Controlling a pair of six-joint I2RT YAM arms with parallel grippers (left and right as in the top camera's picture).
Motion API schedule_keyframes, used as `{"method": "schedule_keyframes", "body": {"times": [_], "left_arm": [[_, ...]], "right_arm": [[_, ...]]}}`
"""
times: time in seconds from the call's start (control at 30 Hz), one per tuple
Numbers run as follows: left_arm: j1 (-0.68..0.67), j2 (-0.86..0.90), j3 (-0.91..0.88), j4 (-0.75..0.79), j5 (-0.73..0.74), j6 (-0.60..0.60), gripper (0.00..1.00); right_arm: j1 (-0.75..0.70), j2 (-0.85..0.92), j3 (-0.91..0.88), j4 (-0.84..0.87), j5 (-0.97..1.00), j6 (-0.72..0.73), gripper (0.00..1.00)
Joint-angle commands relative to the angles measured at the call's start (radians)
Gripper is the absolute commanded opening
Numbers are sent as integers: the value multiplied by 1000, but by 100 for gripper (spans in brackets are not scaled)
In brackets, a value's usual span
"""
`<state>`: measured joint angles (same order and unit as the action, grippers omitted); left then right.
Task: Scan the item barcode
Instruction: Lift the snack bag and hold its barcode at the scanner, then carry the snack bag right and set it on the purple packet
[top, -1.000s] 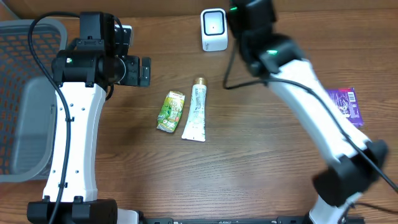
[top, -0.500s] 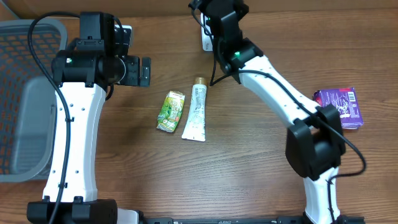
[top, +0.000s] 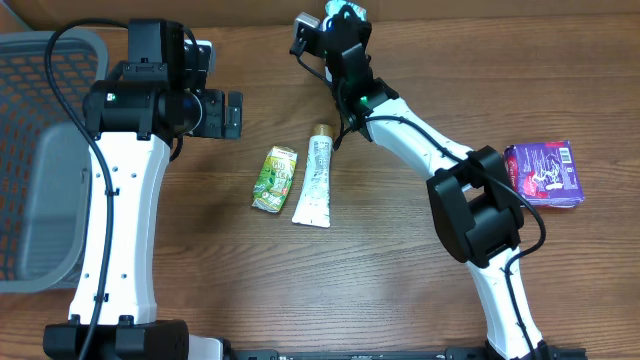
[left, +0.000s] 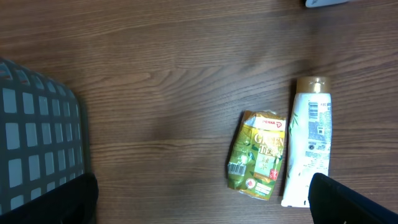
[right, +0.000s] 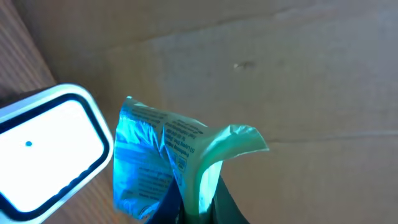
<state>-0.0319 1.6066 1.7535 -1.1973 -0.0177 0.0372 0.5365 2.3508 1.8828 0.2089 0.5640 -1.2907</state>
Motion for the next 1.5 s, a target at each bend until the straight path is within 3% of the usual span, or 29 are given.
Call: {"method": "schedule_keyframes", "body": {"times": [0.0, 0.2, 1.0, 1.13, 1.27, 1.37, 1.47], "left_arm": [[-1, -5, 18, 0, 11, 23, 100], [-1, -5, 18, 0, 11, 23, 100], [-1, -4, 18, 0, 11, 23, 100], [-1, -4, 18, 0, 11, 23, 100], [-1, -4, 18, 0, 11, 23, 100], [-1, -4, 18, 0, 11, 23, 100], [-1, -4, 18, 0, 11, 23, 99]], "right_arm": [[-11, 16, 14, 33, -31, -95, 4], [-20, 48, 13, 33, -41, -180, 4], [3, -3, 13, 14, -11, -153, 4], [23, -97, 13, -5, 45, -47, 4], [61, -217, 13, -227, 99, 119, 4], [96, -311, 13, -509, 32, 422, 4], [96, -390, 13, -754, -170, 737, 4]]}}
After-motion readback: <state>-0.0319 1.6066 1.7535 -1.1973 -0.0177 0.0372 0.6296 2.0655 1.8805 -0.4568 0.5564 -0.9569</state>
